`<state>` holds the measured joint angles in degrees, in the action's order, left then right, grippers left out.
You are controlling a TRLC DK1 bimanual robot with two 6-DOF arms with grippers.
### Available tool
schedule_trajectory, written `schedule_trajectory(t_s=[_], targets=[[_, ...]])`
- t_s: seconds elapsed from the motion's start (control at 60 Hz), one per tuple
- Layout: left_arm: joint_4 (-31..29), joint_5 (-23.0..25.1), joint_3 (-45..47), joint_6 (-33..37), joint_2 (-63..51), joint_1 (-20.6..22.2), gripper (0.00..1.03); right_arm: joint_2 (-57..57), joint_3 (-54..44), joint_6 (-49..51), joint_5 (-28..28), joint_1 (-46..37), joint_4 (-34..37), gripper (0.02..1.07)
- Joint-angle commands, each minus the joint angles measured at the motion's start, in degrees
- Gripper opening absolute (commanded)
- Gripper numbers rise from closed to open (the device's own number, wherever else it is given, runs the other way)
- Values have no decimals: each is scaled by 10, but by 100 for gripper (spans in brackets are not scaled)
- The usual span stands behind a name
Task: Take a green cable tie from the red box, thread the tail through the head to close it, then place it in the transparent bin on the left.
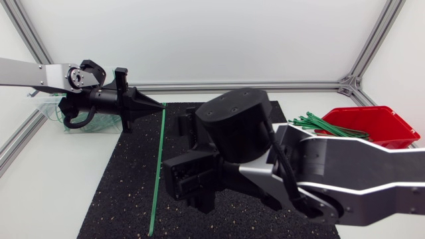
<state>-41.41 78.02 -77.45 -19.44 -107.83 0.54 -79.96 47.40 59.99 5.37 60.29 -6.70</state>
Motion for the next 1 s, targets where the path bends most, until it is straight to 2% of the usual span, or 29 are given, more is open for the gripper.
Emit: schedule_trajectory(t_s=[0.0, 0.217, 0.317, 0.383, 0.483, 0.5, 0.533, 0.567, 0.617, 0.717, 0.983], targets=[[-19, 11, -22, 12, -26, -8, 3, -5, -29, 21, -2, 7, -30, 102], [-62, 10, -33, 43, -40, 8, 3, -12, -105, 70, -2, 12, -151, 102], [-115, 7, -47, 92, -55, 10, 3, -13, -119, 90, -11, 6, -178, 102], [-169, 4, -64, 141, -68, 10, 3, -21, -131, 114, -19, 4, -209, 102], [-278, 2, -96, 239, -92, 17, 3, -42, -164, 166, -18, 4, -304, 102], [-317, 2, -109, 274, -104, 20, 3, -49, -174, 180, -18, 4, -337, 102], [-348, 2, -118, 302, -113, 21, 3, -59, -179, 195, -18, 6, -360, 102], [-407, 2, -136, 359, -129, 21, 3, -68, -184, 210, -19, 8, -391, 102], [-449, 1, -151, 400, -142, 20, 3, -88, -192, 237, -24, 10, -443, 102], [-446, -3, -152, 404, -142, 19, 3, -130, -189, 276, -35, 11, -507, 102], [-431, -11, -156, 412, -148, 16, 3, -164, -139, 284, -52, 6, -510, 102]])
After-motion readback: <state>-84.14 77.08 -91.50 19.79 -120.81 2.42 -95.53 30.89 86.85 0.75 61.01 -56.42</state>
